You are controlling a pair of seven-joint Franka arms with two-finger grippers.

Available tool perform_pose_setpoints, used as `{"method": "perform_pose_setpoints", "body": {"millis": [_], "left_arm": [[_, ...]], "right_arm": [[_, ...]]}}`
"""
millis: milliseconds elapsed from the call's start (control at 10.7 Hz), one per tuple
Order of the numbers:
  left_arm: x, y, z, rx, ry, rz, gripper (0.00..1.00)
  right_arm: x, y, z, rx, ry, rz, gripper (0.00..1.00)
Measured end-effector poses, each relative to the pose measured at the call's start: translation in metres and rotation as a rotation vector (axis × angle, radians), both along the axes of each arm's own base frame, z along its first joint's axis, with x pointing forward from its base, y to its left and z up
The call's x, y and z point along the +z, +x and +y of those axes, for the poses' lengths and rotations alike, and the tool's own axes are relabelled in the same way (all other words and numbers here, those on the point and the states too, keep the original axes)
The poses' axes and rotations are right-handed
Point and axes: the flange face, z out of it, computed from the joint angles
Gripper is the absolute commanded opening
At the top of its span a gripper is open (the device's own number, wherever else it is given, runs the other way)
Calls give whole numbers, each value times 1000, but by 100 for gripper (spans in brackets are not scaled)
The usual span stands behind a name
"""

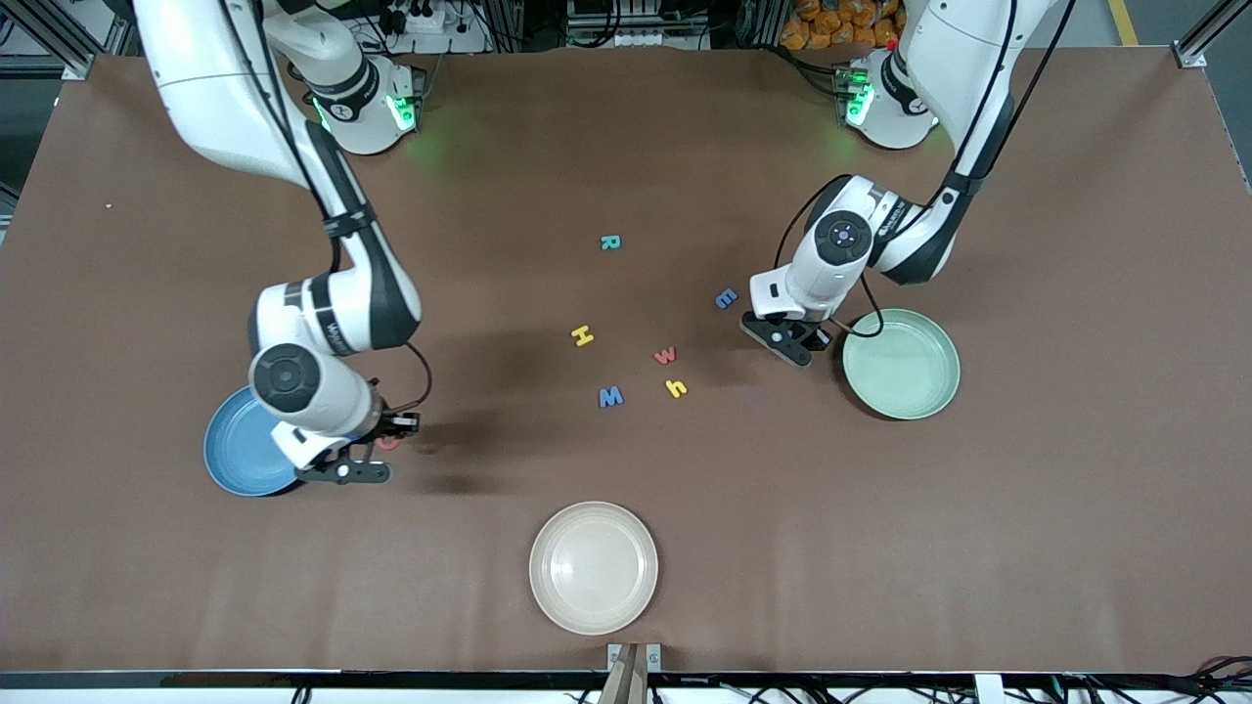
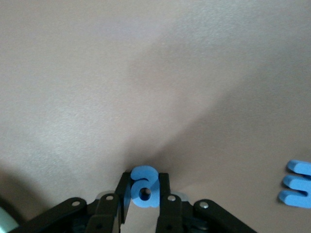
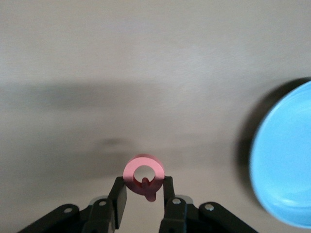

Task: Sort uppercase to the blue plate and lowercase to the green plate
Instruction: 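Place the Q on the blue plate while the left gripper places a on green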

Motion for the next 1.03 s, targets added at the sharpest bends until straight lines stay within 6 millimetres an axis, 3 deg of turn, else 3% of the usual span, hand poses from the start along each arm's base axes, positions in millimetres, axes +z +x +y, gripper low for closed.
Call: {"method": "perform_pose_setpoints", "body": {"millis": [187,560,653,747,840,1027], "left_arm": [[13,12,19,36,20,11,0],[76,40,81,120,55,3,0],[88,47,101,147,59,-1,0],[96,52,123,180,63,-2,0],[97,54,143,212,67,5,0],[84,51,173,260,75,36,0]], "right_arm": [[0,8,-56,60,7,15,0],[-1,12,-166,189,27,39,0],[-1,10,-190,207,31,42,20],[-1,9,-203,214,34,44,79],[-1,9,-205,215,36,44,100],[-2,9,-197,228,42,45,100]]}}
